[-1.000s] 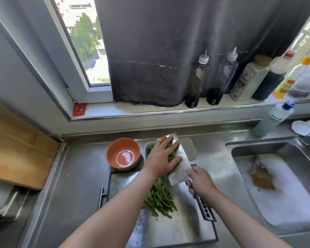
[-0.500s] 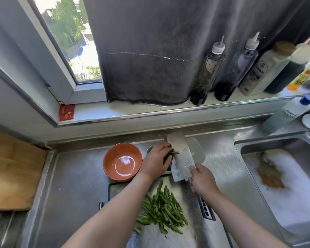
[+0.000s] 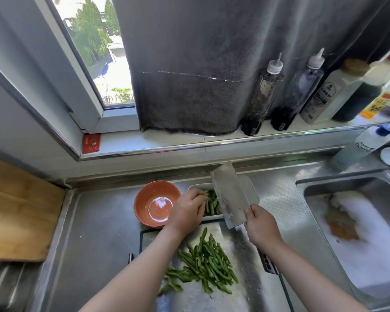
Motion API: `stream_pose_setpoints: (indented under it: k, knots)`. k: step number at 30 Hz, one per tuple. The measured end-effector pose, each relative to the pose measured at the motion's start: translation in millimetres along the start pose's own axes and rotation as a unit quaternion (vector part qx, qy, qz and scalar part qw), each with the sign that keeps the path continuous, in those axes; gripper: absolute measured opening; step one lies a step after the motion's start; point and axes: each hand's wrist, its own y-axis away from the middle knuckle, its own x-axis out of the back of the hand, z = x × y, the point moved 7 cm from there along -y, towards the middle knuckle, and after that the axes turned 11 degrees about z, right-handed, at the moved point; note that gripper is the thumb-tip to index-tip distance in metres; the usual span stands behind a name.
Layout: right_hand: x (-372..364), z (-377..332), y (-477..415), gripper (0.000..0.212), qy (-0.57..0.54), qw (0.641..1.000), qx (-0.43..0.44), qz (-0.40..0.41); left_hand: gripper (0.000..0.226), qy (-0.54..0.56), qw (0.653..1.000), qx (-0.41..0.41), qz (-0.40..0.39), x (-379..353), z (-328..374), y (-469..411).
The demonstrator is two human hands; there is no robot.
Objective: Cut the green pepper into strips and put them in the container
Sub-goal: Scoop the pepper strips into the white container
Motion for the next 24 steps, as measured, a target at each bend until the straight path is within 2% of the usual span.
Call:
stream_pose_setpoints:
  k: [2,4,5,7,8,11,12,15,16,20,22,24]
  knots:
    - [7,0,-1,0.036,-0.008,1.000,0.001,0.013,0.023,-0.055,0.997,-0.041,-0.043,-1,2,7]
    - [12,-1,-1,0.036,-0.010,1.000,0.005,0.023,0.041,-0.119,0.979,-0.053,-0.158,-14,6,14]
    - [13,-1,-2,0.037,-0.009,1.000,0.007,0.028,0.048,-0.134,0.967,-0.050,-0.211,-22,8,16]
    - [15,0,-1,0.037,-0.008,0.999,0.008,0.036,0.050,-0.106,0.958,-0.026,-0.265,-31,13,14]
    - [17,1,0,0.037,-0.009,0.999,0.007,0.038,0.047,-0.082,0.962,-0.008,-0.259,-32,14,11]
    - [19,3,4,0.037,-0.002,0.999,0.011,0.037,0.039,-0.074,0.988,0.036,-0.130,-19,10,-2]
    - [19,3,5,0.037,0.000,0.999,0.013,0.036,0.044,-0.102,0.985,0.034,-0.134,-18,7,0]
    - [16,6,5,0.036,-0.004,0.999,0.006,0.033,0.059,-0.165,0.960,-0.006,-0.226,-32,1,12]
    - [14,8,5,0.035,-0.010,0.999,0.002,0.032,0.059,-0.150,0.965,-0.001,-0.216,-31,2,11]
    - [6,13,2,0.035,-0.038,0.999,-0.018,0.032,0.041,-0.036,0.997,0.023,-0.066,-15,18,-8]
    - [7,14,2,0.036,-0.051,0.998,-0.029,0.036,0.038,0.003,0.998,0.025,-0.066,-19,28,-10]
    - [12,14,2,0.038,-0.065,0.997,-0.037,0.037,0.034,0.019,0.995,0.074,-0.065,-24,28,-13]
